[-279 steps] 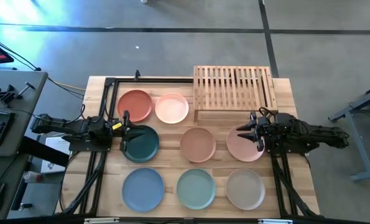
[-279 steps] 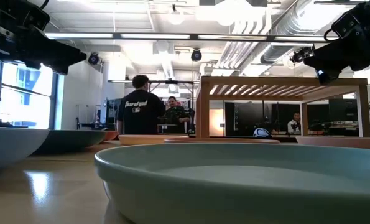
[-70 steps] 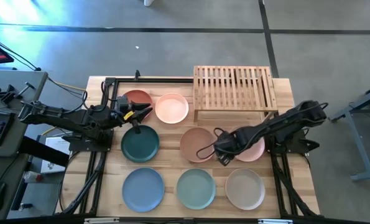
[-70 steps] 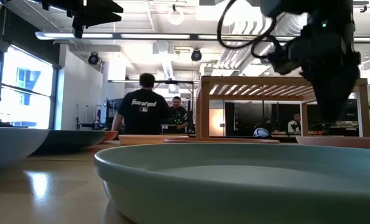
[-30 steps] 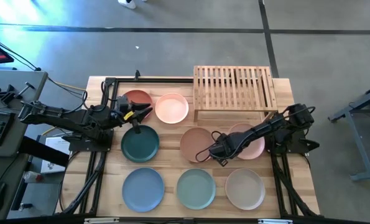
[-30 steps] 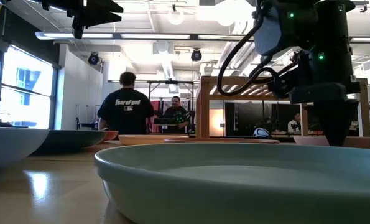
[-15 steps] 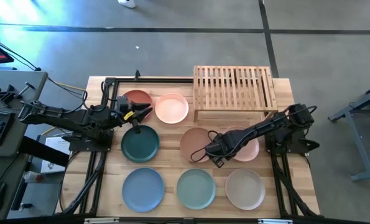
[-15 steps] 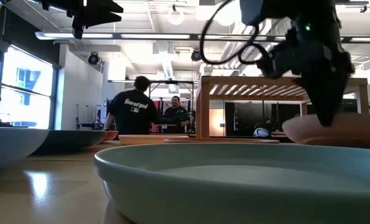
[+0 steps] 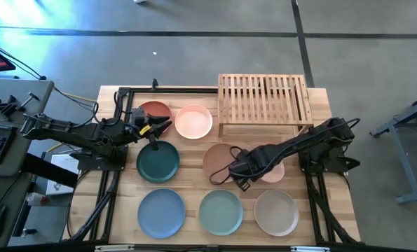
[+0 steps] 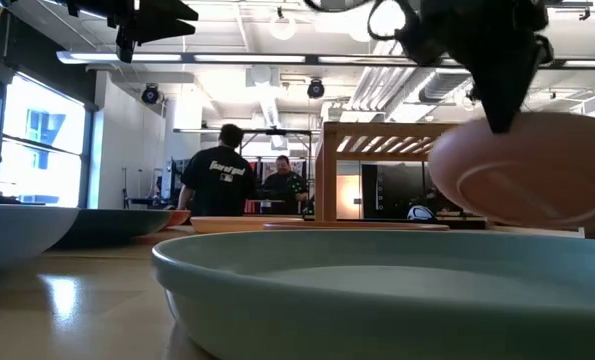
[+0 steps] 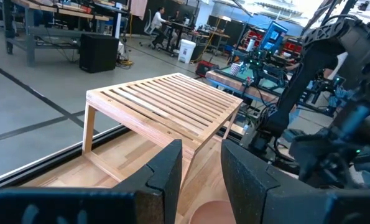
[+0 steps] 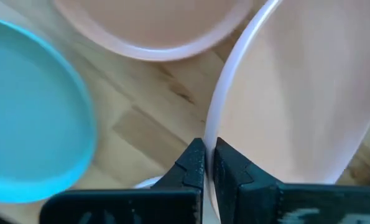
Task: Place and stack plates onto a shelf
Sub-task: Put the light pink plate on the shelf
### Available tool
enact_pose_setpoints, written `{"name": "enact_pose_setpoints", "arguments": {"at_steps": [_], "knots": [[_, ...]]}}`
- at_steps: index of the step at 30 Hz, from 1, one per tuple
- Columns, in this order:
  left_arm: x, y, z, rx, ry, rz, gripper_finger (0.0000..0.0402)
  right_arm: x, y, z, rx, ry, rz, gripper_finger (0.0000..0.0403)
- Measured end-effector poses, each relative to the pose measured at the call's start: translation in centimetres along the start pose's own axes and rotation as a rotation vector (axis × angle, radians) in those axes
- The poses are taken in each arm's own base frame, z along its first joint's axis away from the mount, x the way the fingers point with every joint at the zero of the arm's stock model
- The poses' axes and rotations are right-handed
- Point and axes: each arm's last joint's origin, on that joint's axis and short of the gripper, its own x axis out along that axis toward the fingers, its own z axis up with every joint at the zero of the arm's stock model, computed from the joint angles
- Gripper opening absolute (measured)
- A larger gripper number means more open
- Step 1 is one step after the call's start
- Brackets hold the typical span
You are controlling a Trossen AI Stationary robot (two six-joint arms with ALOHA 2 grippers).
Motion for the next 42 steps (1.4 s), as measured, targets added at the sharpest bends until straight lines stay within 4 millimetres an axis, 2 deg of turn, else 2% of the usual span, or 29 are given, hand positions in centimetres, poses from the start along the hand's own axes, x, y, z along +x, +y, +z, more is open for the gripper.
{"name": "enact_pose_setpoints", "arguments": {"at_steps": [7,15,25,30,42], "knots": [[0.0,0.0,0.0,0.0,0.0,0.0,0.0102,-3.0,1.0,0.4,-0.009,-0.042,0.089,0.0],[0.0,0.0,0.0,0.001,0.001,0.0,0.0102,-7.7,1.6,-0.2,-0.058,-0.085,0.171,0.0],[0.0,0.0,0.0,0.001,0.0,0.001,0.0102,-12.4,-0.1,-0.2,-0.07,-0.255,0.078,0.0],[0.0,0.0,0.0,0.001,0.0,0.001,0.0102,-13.4,-1.1,0.5,-0.102,-0.33,0.042,0.0],[0.0,0.0,0.0,0.001,-0.002,0.005,0.0102,-13.4,-3.4,4.1,-0.24,-0.431,-0.117,0.0]]}}
